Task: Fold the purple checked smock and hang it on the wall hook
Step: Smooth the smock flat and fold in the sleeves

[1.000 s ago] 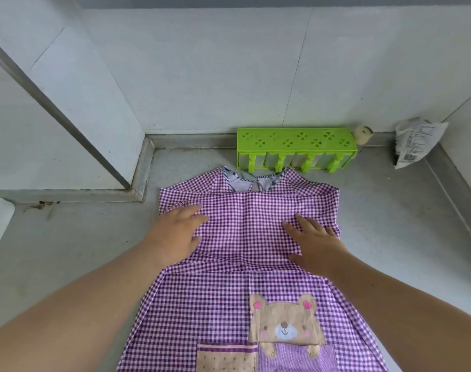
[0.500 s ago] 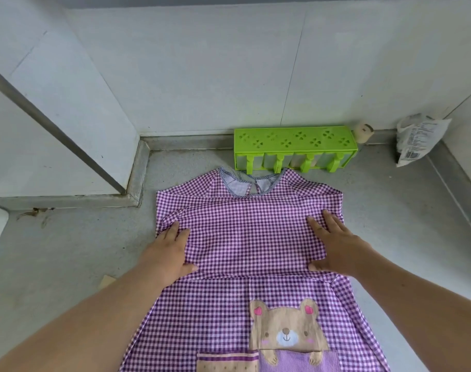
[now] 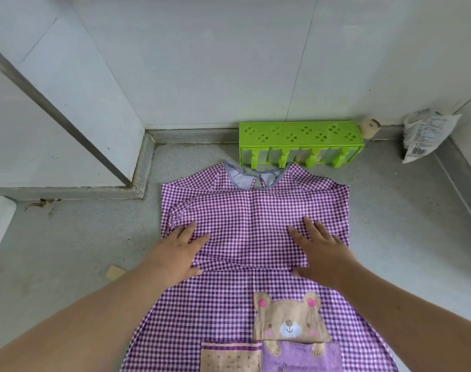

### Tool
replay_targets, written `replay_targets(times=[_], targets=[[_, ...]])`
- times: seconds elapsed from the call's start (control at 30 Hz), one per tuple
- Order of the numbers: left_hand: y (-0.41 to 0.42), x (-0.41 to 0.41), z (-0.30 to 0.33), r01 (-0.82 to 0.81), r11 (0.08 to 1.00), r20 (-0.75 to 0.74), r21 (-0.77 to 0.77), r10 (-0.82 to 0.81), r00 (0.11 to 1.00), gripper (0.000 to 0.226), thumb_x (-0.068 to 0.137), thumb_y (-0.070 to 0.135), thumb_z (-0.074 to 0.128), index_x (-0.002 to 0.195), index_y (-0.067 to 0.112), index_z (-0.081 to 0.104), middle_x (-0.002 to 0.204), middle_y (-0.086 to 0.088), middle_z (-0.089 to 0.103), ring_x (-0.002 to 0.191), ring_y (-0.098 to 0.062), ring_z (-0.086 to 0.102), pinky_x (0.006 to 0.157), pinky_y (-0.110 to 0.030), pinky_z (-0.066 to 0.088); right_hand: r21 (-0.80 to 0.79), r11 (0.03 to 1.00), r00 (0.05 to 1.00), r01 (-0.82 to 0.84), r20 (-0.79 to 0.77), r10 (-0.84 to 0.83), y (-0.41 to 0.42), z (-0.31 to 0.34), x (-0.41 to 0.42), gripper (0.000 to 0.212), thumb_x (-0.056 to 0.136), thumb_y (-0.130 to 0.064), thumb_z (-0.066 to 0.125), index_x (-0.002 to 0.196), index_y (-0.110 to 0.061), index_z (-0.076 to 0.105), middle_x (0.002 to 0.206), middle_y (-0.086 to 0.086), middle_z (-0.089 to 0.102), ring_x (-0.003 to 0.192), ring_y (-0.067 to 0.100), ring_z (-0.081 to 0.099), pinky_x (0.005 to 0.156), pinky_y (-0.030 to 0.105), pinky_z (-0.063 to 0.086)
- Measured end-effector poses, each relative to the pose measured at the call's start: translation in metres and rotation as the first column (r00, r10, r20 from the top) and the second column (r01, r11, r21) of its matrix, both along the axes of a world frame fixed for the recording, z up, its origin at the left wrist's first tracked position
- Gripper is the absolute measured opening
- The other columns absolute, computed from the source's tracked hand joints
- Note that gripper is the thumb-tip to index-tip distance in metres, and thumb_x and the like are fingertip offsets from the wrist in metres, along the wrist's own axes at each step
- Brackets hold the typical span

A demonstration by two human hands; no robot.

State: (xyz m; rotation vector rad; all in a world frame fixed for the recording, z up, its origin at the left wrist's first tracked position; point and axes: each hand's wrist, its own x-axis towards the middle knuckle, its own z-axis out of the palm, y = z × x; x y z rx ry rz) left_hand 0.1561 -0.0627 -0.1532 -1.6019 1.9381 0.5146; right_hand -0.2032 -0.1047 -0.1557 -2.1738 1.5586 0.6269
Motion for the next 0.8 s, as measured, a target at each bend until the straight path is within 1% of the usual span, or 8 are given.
replay_targets(times=[0.1, 0.2, 0.37, 0.53, 0.63, 0.73, 0.8], targets=[[0.002, 0.003, -0.005, -0.013, 0.999, 0.015, 0.033, 0.012, 1.000, 0.083, 0.107, 0.057, 0.044, 0.164, 0.045, -0.015, 0.173, -0.005, -0.028, 0.163, -0.030, -0.010, 0.130, -0.053, 0.023, 0.023, 1.000, 1.000, 0.011, 0.025, -0.012, -0.003, -0.002, -0.011, 0.110, 0.085, -0.075, 0.063, 0.160, -0.050, -0.014, 0.170, -0.002, -0.028, 0.159, 0.024, -0.016, 0.127, 0.053, 0.015], [-0.001, 0.001, -0.008, -0.016, 0.999, 0.023, 0.041, 0.015, 1.000, 0.074, 0.112, 0.050, 0.036, 0.163, 0.044, -0.017, 0.172, -0.006, -0.031, 0.162, -0.031, -0.014, 0.130, -0.055, 0.023, 0.053, 0.999, 0.999, 0.006, 0.042, -0.009, -0.014, -0.002, -0.017, 0.113, 0.083, -0.072, 0.067, 0.160, -0.052, -0.013, 0.169, -0.005, -0.030, 0.158, 0.021, -0.020, 0.127, 0.051, 0.013], [-0.013, -0.005, -0.011, -0.029, 0.999, 0.005, 0.043, 0.029, 1.000, 0.069, 0.114, 0.043, 0.031, 0.163, 0.044, -0.018, 0.170, -0.006, -0.034, 0.161, -0.032, -0.018, 0.130, -0.056, 0.020, 0.051, 0.999, 0.999, 0.002, 0.042, -0.005, -0.031, -0.005, -0.023, 0.115, 0.082, -0.071, 0.069, 0.160, -0.052, -0.014, 0.168, -0.005, -0.031, 0.158, 0.022, -0.021, 0.127, 0.052, 0.009], [-0.028, -0.008, -0.007, -0.028, 0.999, 0.018, 0.044, 0.027, 0.999, 0.070, 0.114, 0.044, 0.033, 0.164, 0.045, -0.016, 0.171, -0.005, -0.032, 0.162, -0.031, -0.015, 0.130, -0.055, 0.021, 0.043, 0.999, 0.999, 0.014, 0.043, -0.016, -0.042, -0.005, -0.025, 0.115, 0.083, -0.069, 0.071, 0.160, -0.051, -0.013, 0.169, -0.004, -0.030, 0.158, 0.023, -0.021, 0.127, 0.054, 0.009], [-0.026, -0.008, -0.004, -0.009, 1.000, 0.022, 0.020, 0.009, 1.000, 0.072, 0.113, 0.042, 0.038, 0.165, 0.043, -0.011, 0.174, -0.006, -0.025, 0.163, -0.032, -0.009, 0.131, -0.054, 0.019, -0.007, 1.000, 1.000, 0.007, -0.019, -0.007, -0.035, -0.001, -0.017, 0.111, 0.086, -0.069, 0.067, 0.163, -0.045, -0.010, 0.172, 0.001, -0.022, 0.160, 0.027, -0.014, 0.128, 0.056, 0.009], [-0.015, -0.006, -0.002, 0.035, 0.998, 0.017, -0.050, -0.034, 0.999, 0.075, 0.111, 0.025, 0.045, 0.168, 0.037, -0.002, 0.176, -0.007, -0.017, 0.164, -0.030, -0.005, 0.132, -0.050, 0.015, -0.108, 0.994, 0.999, -0.021, -0.032, 0.018, -0.012, 0.007, -0.006, 0.100, 0.094, -0.064, 0.059, 0.164, -0.041, -0.007, 0.174, 0.004, -0.013, 0.160, 0.029, -0.007, 0.129, 0.056, 0.005], [-0.007, -0.004, -0.004, 0.051, 0.996, 0.014, -0.075, -0.050, 0.999, 0.079, 0.108, 0.016, 0.048, 0.168, 0.035, 0.001, 0.177, -0.005, -0.014, 0.164, -0.028, -0.004, 0.133, -0.048, 0.011, -0.110, 0.992, 0.998, -0.062, -0.007, 0.061, 0.011, 0.007, -0.002, 0.097, 0.095, -0.067, 0.054, 0.164, -0.041, -0.010, 0.174, 0.003, -0.013, 0.161, 0.028, -0.007, 0.129, 0.054, 0.003]])
